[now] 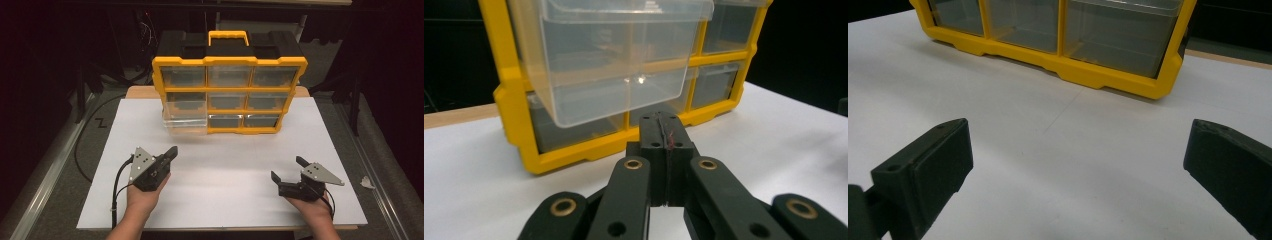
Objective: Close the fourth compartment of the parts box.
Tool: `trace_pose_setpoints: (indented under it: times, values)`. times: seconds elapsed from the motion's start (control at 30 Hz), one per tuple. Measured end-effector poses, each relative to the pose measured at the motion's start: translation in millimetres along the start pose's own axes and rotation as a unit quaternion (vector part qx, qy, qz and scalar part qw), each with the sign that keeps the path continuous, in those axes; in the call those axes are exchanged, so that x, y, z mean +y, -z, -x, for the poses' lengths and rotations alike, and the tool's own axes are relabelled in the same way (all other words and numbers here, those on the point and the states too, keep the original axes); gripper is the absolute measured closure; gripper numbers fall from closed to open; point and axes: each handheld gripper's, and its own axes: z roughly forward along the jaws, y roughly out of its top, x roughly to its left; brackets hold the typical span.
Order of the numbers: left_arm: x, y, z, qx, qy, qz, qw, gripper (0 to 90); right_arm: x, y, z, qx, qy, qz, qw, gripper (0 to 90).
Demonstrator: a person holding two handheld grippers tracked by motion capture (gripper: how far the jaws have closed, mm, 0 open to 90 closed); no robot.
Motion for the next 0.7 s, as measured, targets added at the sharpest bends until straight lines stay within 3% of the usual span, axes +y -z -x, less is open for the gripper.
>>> trace_pose_setpoints:
  times: [0.07,0.57,0.7]
  values:
    - [2.4,-4.0,-0.1,-0.005,0.005,0.001,1.0000,89.7,-0.4,-0.4,0.2,0.000,0.001,-0.001,1.0000,0.8]
    - [16.3,-22.0,-2.2,0.012,0.008,0.011,0.9998,89.8,-0.3,0.3,0.4,0.000,-0.001,0.002,1.0000,0.8]
    - [19.1,-25.9,-0.2,0.016,-0.007,0.006,0.9998,89.8,-0.2,0.6,1.3,-0.001,0.000,0.003,1.0000,0.8]
